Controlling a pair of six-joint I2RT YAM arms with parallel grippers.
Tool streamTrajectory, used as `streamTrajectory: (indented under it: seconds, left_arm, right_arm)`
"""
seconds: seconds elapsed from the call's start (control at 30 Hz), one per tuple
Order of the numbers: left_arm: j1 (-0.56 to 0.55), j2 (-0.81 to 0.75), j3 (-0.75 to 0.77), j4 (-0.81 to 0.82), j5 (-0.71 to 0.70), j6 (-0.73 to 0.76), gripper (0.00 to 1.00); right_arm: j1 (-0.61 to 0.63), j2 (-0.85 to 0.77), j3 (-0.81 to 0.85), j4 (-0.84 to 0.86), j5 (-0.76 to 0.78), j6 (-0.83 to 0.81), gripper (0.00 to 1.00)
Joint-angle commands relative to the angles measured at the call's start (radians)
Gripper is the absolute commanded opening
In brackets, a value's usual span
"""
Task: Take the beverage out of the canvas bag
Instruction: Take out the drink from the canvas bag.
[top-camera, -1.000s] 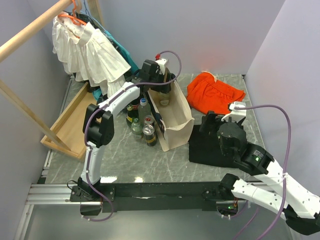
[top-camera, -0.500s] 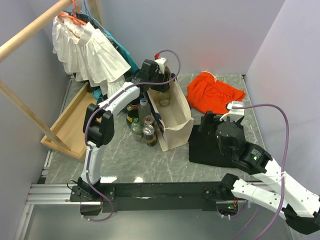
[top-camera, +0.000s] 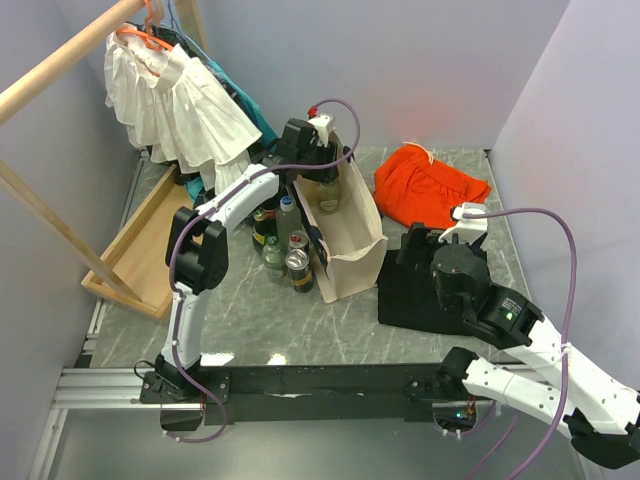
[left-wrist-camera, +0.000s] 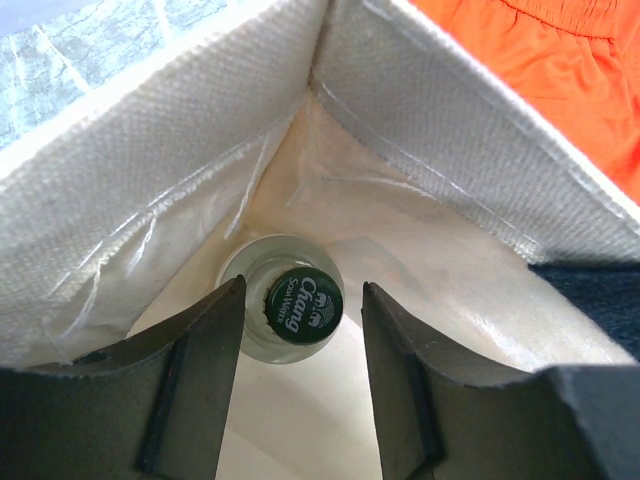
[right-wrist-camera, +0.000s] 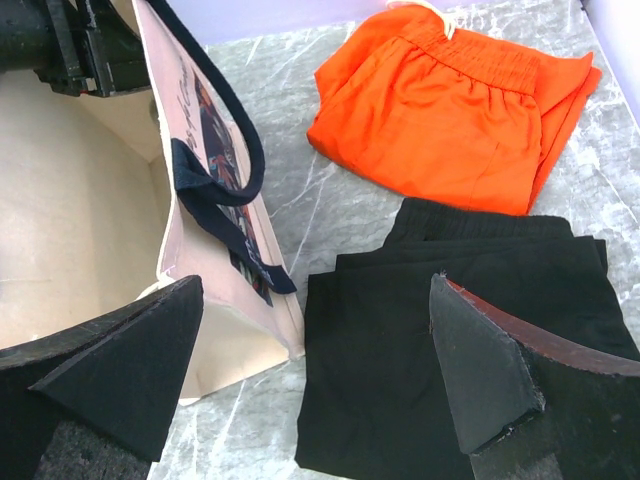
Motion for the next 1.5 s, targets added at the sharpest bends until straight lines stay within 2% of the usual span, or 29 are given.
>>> streamTrajectory:
  seconds: [0.0, 0.17, 0.47, 0.67, 0.9, 1.1, 1.2, 1.47]
  left_arm:
    - [0.009, -0.014, 0.006, 0.040, 0.020, -0.008, 0.55]
    - [0.009, -0.008, 0.011, 0.033, 0.018, -0.005, 0.53]
    - [0.009, 0.006, 0.013, 0.031, 0.012, -0.007, 0.57]
    - [0.009, 0.018, 0.023, 0.036, 0.001, -0.008, 0.56]
    - [0.008, 0.023, 0.014, 0.052, -0.002, -0.022, 0.45]
    - [0.008, 0.032, 0.017, 0.065, -0.005, -0.033, 0.44]
    - [0.008, 0.038, 0.017, 0.065, 0.000, -0.033, 0.38]
    - [0.006, 0.031, 0.006, 0.056, -0.012, -0.024, 0.33]
  right_arm:
    - [0.005, -0.001, -0.006, 0.034, 0.017, 0.003, 1.00]
    - [0.005, 0.002, -0.006, 0.037, 0.017, -0.001, 1.00]
    - [0.007, 0.005, -0.010, 0.040, 0.014, 0.000, 1.00]
    - [0.004, 0.008, -0.008, 0.037, 0.020, 0.002, 1.00]
    - [0.004, 0.007, -0.011, 0.037, 0.020, 0.000, 1.00]
    - [0.005, 0.007, -0.014, 0.036, 0.022, 0.002, 1.00]
    - [0.004, 0.007, -0.016, 0.039, 0.023, 0.000, 1.00]
    - [0.005, 0.008, -0.016, 0.042, 0.022, -0.003, 1.00]
